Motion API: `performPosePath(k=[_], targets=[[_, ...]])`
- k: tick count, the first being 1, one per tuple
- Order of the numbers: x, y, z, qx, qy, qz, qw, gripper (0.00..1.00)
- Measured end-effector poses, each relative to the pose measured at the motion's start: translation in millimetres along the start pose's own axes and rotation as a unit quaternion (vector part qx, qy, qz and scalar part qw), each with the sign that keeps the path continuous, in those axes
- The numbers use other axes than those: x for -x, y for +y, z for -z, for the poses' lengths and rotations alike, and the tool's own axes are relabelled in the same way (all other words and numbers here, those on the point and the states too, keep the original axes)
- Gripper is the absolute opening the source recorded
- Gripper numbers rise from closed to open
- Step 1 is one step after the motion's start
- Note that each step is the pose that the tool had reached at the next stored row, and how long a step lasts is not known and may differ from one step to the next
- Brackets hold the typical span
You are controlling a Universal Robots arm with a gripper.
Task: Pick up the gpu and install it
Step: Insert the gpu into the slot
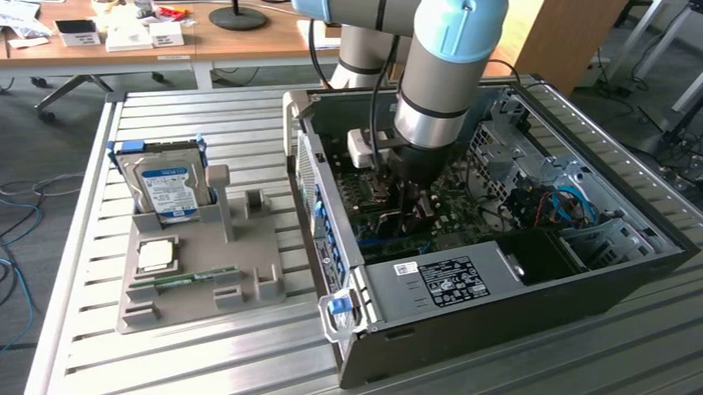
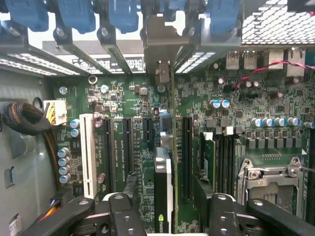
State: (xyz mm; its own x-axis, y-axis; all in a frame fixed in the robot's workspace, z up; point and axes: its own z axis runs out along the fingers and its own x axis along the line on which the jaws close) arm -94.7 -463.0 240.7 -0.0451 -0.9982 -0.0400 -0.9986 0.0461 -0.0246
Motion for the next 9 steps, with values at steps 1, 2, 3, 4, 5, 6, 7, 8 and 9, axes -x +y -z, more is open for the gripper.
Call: performPosePath(k=[1, 2, 3, 4, 5, 6, 7, 8, 9], targets=[[0.1, -1.8, -0.1, 0.0008, 0.0000, 0.000, 1.0000, 0.58], [0.1, -2.5, -0.1, 0.0011, 0.0000, 0.000, 1.0000, 0.58], [0.1, -2.5, -0.1, 0.0011, 0.0000, 0.000, 1.0000, 0.58], [0.1, -2.5, -0.1, 0.0011, 0.0000, 0.000, 1.0000, 0.58], [0.1, -2.6, -0.1, 0.0010, 0.0000, 0.000, 1.0000, 0.58], [0.1, -2.6, -0.1, 0.0011, 0.0000, 0.000, 1.0000, 0.58], [0.1, -2.5, -0.1, 0.0013, 0.0000, 0.000, 1.0000, 0.58], [0.1, -2.6, 0.1, 0.0024, 0.0001, 0.000, 1.0000, 0.58], [0.2, -2.7, 0.7, 0.0045, 0.0002, 0.000, 1.0000, 0.58]])
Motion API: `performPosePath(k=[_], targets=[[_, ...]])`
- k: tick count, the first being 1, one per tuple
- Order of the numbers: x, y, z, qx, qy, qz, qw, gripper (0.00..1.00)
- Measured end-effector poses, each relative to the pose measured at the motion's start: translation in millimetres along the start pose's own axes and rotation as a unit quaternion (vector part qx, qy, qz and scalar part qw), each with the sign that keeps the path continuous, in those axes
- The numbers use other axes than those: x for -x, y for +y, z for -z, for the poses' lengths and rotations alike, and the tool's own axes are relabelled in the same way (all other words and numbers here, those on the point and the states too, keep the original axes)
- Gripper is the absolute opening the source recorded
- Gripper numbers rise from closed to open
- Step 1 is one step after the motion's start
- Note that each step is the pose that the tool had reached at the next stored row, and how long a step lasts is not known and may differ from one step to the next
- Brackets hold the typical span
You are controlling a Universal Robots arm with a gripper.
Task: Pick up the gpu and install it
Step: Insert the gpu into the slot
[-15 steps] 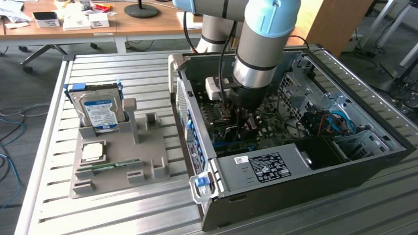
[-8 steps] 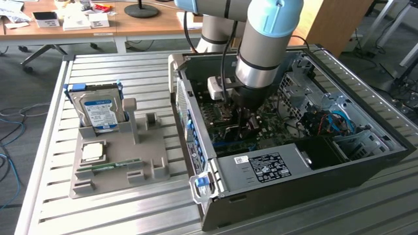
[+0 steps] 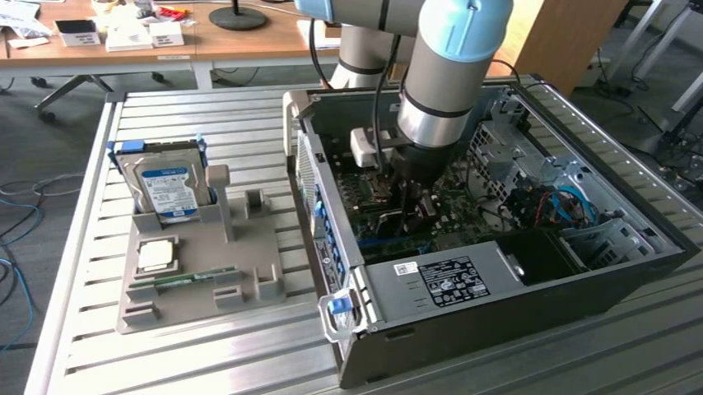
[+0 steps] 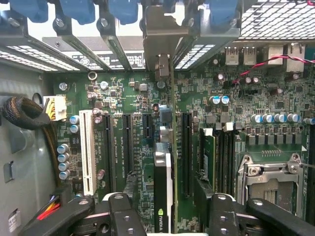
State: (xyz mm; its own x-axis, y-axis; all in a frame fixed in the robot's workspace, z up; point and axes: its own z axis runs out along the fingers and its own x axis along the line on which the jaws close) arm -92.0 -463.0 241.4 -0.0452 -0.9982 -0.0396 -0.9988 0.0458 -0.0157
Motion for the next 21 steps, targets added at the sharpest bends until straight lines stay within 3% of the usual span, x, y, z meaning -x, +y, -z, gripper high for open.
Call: performPosePath(k=[2, 21], targets=[[0.0, 0.1, 0.9, 0.0044, 0.0001, 0.000, 1.0000, 0.58], [0.1, 0.0, 4.9, 0.0047, -0.0007, 0.000, 1.0000, 0.58]])
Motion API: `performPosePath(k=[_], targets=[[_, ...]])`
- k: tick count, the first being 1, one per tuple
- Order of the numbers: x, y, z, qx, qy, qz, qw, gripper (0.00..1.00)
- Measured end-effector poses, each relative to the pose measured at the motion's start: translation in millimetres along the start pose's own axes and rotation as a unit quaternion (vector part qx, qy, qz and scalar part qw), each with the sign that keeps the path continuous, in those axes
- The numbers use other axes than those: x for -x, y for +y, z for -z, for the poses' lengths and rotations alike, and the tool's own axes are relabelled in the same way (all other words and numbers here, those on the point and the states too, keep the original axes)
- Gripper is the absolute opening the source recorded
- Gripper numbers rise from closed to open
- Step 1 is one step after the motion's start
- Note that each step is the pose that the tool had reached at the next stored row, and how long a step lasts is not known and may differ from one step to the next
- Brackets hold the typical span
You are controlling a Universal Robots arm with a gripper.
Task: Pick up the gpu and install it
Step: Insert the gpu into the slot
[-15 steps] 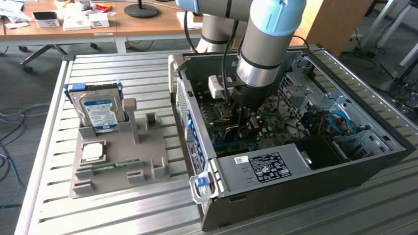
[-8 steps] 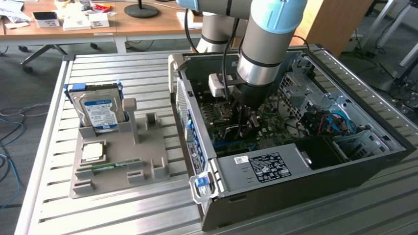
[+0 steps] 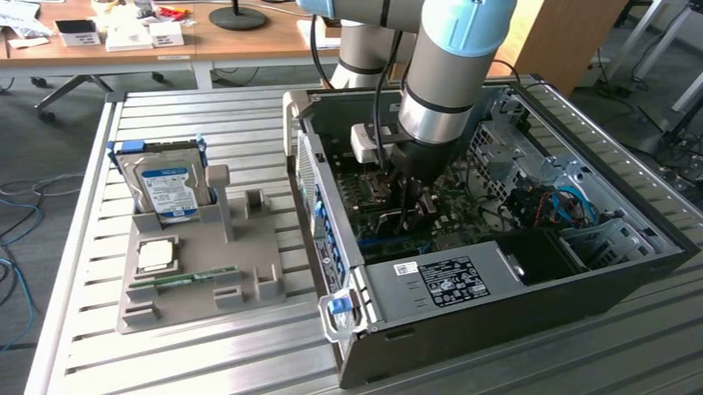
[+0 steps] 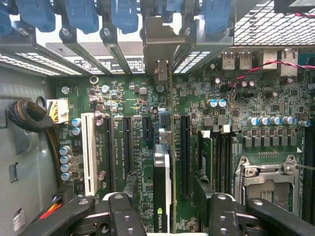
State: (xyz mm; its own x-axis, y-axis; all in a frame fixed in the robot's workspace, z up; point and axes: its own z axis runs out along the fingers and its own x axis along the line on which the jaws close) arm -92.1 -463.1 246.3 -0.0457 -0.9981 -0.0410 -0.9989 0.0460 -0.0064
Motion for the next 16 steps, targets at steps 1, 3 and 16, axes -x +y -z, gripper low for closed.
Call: performPosePath(k=[1, 3, 16], targets=[[0.0, 0.0, 0.0, 0.0000, 0.0000, 0.000, 1.0000, 0.58], [0.0, 0.0, 0.0, 0.0000, 0.0000, 0.000, 1.0000, 0.58], [0.2, 0.0, 4.6, 0.0000, 0.0000, 0.000, 1.0000, 0.49]])
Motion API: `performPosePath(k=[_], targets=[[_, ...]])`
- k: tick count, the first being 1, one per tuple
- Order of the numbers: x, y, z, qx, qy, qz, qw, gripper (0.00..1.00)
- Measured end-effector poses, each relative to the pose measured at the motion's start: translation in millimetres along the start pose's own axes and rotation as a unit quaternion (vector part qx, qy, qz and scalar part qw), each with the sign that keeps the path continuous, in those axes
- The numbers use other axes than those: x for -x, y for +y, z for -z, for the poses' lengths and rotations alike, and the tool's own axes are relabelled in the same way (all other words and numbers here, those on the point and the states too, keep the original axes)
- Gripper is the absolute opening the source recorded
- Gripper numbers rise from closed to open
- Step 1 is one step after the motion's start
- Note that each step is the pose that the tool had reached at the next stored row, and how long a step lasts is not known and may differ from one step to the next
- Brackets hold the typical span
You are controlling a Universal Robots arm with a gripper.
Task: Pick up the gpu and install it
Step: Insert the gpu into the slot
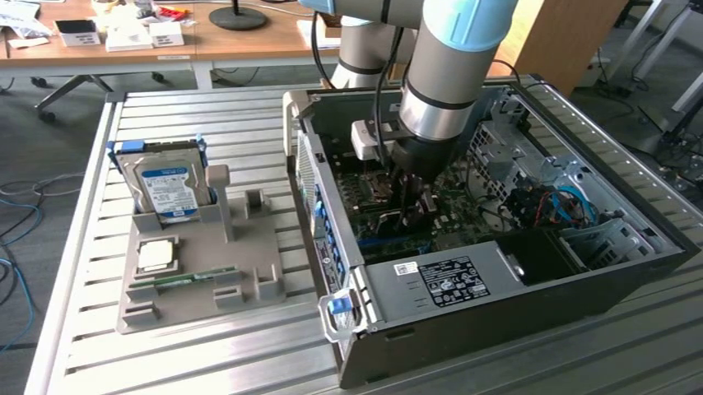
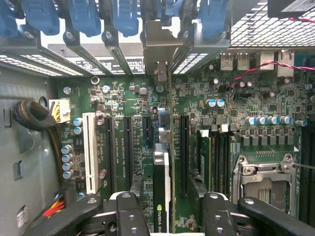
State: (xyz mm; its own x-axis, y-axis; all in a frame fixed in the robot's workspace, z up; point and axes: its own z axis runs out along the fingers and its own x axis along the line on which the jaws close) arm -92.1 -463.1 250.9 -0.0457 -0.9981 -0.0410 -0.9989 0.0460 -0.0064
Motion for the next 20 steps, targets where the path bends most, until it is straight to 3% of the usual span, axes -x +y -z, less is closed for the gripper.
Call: performPosePath(k=[9, 10, 12, 14, 16, 20], targets=[[0.0, 0.0, 0.0, 0.0000, 0.0000, 0.000, 1.0000, 0.49], [0.0, 0.0, 0.0, 0.0000, 0.0000, 0.000, 1.0000, 0.48], [0.0, 0.0, 0.0, 0.0000, 0.0000, 0.000, 1.0000, 0.36], [-0.1, 0.0, 0.2, 0.0001, 0.0004, 0.000, 1.0000, 0.36], [-0.1, 0.0, 0.1, 0.0000, 0.0001, 0.000, 1.0000, 0.27], [0.0, 0.0, 0.1, 0.0000, 0.0001, 0.000, 1.0000, 0.27]])
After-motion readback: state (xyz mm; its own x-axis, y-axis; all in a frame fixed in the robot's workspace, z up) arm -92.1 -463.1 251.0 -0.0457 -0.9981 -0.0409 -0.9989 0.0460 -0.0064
